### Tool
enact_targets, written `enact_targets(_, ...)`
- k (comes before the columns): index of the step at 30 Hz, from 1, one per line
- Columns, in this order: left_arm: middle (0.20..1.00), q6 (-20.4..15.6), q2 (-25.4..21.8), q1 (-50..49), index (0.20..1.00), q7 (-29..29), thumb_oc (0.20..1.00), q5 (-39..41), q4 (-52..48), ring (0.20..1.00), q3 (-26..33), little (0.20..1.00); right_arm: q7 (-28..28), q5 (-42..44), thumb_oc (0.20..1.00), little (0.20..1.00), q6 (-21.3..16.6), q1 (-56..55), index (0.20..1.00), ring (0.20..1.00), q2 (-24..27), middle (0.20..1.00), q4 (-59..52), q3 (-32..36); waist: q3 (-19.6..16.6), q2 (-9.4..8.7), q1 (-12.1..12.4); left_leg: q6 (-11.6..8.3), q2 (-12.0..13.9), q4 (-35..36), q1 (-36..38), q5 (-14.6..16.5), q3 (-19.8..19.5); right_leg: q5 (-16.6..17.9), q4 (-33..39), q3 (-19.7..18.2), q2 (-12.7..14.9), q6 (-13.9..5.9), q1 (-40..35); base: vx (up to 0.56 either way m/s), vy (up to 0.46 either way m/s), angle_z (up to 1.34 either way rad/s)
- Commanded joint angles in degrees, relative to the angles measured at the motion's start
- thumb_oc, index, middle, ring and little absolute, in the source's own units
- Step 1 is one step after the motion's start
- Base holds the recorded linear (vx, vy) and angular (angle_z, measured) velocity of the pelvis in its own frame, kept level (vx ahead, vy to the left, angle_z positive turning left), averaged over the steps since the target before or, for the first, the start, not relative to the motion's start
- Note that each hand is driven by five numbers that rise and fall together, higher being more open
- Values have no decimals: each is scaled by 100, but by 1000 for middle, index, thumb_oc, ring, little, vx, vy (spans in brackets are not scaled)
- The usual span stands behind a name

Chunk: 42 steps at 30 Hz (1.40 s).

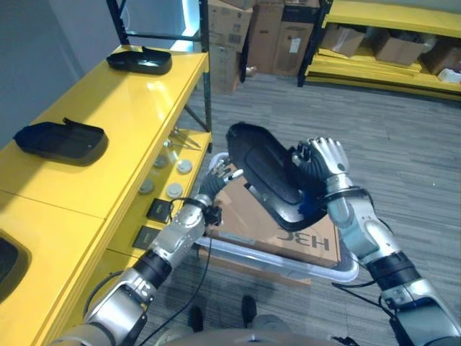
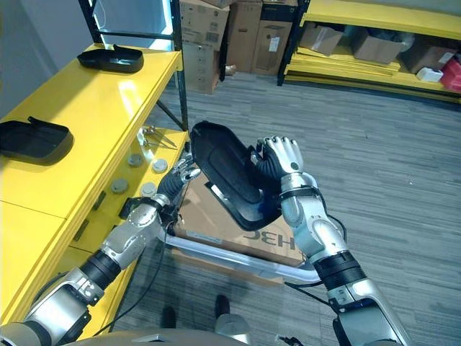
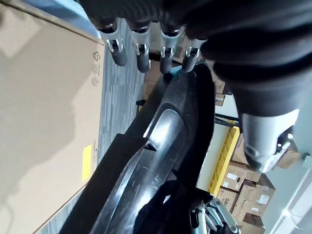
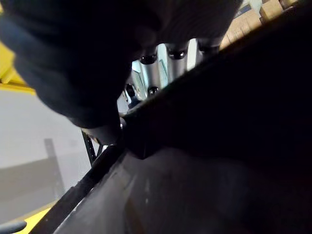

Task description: Move parts from the plastic box to the shelf.

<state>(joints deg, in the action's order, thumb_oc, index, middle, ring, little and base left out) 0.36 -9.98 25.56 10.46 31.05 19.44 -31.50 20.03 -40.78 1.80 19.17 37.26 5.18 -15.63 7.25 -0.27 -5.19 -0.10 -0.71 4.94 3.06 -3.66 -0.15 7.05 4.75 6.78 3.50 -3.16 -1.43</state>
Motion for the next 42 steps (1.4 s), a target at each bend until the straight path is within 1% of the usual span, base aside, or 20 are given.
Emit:
enact_targets(1,1000,-272,359,423,1000,353,1000,-604,520,1000,-74,1000,390,-89,200,200,15,533,200,200,-122,200,-63,41,-359,-198,125,-301,382,6,14,273,48,-595,-63,-131,250,-438,-337,0,0,0)
enact_targets(5,1000,-247,464,393,1000,494,1000,-814,703,1000,-52,1000,515,-129,200,200,47,524,200,200,-215,200,-44,27,-345,-217,145,-307,378,6,5,258,17,-598,-71,-108,251,-439,-337,0,0,0)
enact_targets(10,1000,-251,602,444,1000,612,1000,-706,804,1000,-98,1000,537,-115,200,200,-38,654,200,200,-368,200,-85,-200,-332,-229,163,-292,360,6,-11,248,3,-589,-88,-99,245,-441,-314,0,0,0)
enact_targets(13,1000,-256,718,495,1000,582,1000,-452,867,1000,-198,1000,495,-32,200,200,-145,739,200,200,-523,200,-155,-449,-323,-229,156,-282,363,6,-6,242,15,-584,-100,-115,248,-443,-304,0,0,0)
enact_targets(18,1000,-329,859,639,1000,574,1000,130,799,1000,-328,1000,242,306,200,200,-425,840,200,200,-847,200,-374,-1032,-346,-221,126,-278,362,6,7,245,27,-585,-99,-136,254,-436,-310,0,0,0)
enact_targets(19,1000,-375,921,647,1000,528,1000,498,766,1000,-320,1000,237,383,200,200,-474,843,200,200,-921,200,-501,-1135,-346,-212,109,-276,369,6,17,248,43,-588,-98,-138,259,-435,-313,0,0,0)
enact_targets(20,931,-383,938,655,931,544,931,611,781,931,-308,931,207,488,200,200,-509,826,200,200,-969,200,-545,-1184,-347,-212,99,-277,369,6,20,247,52,-584,-98,-144,261,-436,-312,0,0,0)
enact_targets(21,200,-399,926,683,200,439,200,757,725,200,-312,200,169,664,200,200,-590,842,200,200,-1034,200,-641,-1301,-350,-209,77,-279,368,6,24,247,65,-584,-100,-162,256,-435,-306,0,0,0)
enact_targets(23,200,-376,896,692,200,347,200,784,711,200,-315,200,123,717,200,200,-626,856,200,200,-1045,200,-678,-1349,-351,-208,68,-280,374,6,25,246,72,-584,-103,-168,256,-437,-304,0,0,0)
enact_targets(29,200,-488,754,662,200,194,200,781,520,200,-278,200,-77,878,200,200,-748,789,200,200,-1032,200,-829,-1515,-354,-213,53,-291,373,6,34,253,98,-588,-102,-179,260,-435,-312,0,0,0)
enact_targets(30,200,-524,727,600,200,90,200,881,450,200,-247,200,-98,905,200,200,-778,764,200,200,-1004,200,-887,-1539,-355,-222,42,-291,372,6,35,258,97,-582,-105,-190,263,-436,-307,0,0,0)
enact_targets(33,200,-570,713,565,200,16,200,943,409,200,-218,200,-166,944,200,200,-824,725,200,200,-979,200,-970,-1547,-365,-234,37,-293,375,6,34,254,102,-583,-110,-189,264,-435,-305,0,0,0)
enact_targets(35,200,-633,671,527,200,45,200,821,339,200,-174,200,-278,1076,200,200,-909,696,200,200,-953,200,-1033,-1591,-374,-244,44,-296,372,6,36,255,107,-582,-112,-191,261,-432,-310,0,0,0)
enact_targets(36,200,-744,616,442,200,121,200,623,225,200,-114,200,-424,1270,200,200,-975,711,200,200,-932,200,-1073,-1634,-376,-267,64,-297,377,6,40,256,103,-582,-106,-192,258,-428,-321,0,0,0)
enact_targets(37,200,-784,596,415,200,165,200,538,214,200,-79,200,-461,1384,282,282,-1026,705,282,282,-928,282,-1113,-1631,-372,-275,70,-299,378,6,40,256,103,-583,-104,-194,259,-427,-321,0,0,0)
enact_targets(38,200,-821,565,408,200,218,200,388,203,200,-33,200,-482,1550,730,730,-1057,661,730,730,-933,730,-1164,-1596,-374,-283,73,-300,379,6,44,255,104,-585,-101,-192,258,-426,-324,0,0,0)
enact_targets(39,200,-854,524,392,200,296,200,235,182,200,18,200,-513,1735,1000,1000,-1075,597,1000,1000,-935,1000,-1207,-1524,-375,-293,74,-302,380,6,50,255,115,-585,-103,-192,258,-428,-329,0,0,0)
enact_targets(42,200,-889,226,315,200,471,200,-597,-67,200,201,200,-469,2372,1000,1000,-1238,175,1000,1000,-871,1000,-1500,-1090,-376,-303,59,-306,385,6,59,253,132,-585,-100,-193,254,-428,-331,0,0,0)
